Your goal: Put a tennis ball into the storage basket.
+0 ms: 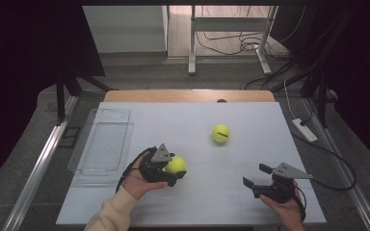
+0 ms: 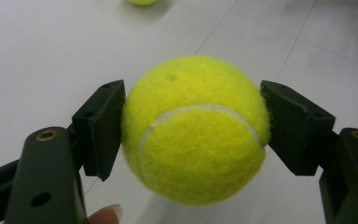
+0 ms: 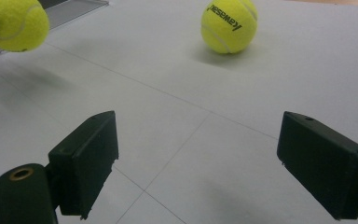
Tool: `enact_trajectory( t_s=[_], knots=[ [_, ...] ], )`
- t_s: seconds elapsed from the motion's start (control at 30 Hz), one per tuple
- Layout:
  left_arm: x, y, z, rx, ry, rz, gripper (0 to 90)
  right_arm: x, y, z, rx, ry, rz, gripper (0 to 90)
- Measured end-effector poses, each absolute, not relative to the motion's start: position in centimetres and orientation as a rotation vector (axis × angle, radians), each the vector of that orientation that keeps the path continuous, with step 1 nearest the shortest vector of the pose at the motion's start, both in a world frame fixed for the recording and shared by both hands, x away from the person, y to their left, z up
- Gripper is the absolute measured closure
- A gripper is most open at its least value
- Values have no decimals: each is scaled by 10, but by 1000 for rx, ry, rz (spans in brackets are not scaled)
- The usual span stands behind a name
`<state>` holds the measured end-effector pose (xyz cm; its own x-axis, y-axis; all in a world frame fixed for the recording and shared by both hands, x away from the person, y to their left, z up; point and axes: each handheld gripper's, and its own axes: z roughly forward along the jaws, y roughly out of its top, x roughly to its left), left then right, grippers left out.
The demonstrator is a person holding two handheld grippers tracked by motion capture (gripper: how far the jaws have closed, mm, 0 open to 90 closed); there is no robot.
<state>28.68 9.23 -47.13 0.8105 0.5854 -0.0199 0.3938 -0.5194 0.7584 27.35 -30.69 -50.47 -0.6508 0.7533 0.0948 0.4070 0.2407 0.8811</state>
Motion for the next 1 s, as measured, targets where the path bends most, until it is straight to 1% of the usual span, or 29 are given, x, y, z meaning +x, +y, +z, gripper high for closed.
enact_trajectory(
  t_s=[0.37, 1.0],
  knots=[
    [286, 102, -463, 2117, 725, 354, 271, 273, -306, -506, 1073, 2176, 1371, 126],
    [283, 113, -453, 2009, 719, 380, 271, 274, -306, -507, 1077, 2177, 1365, 126]
  ],
)
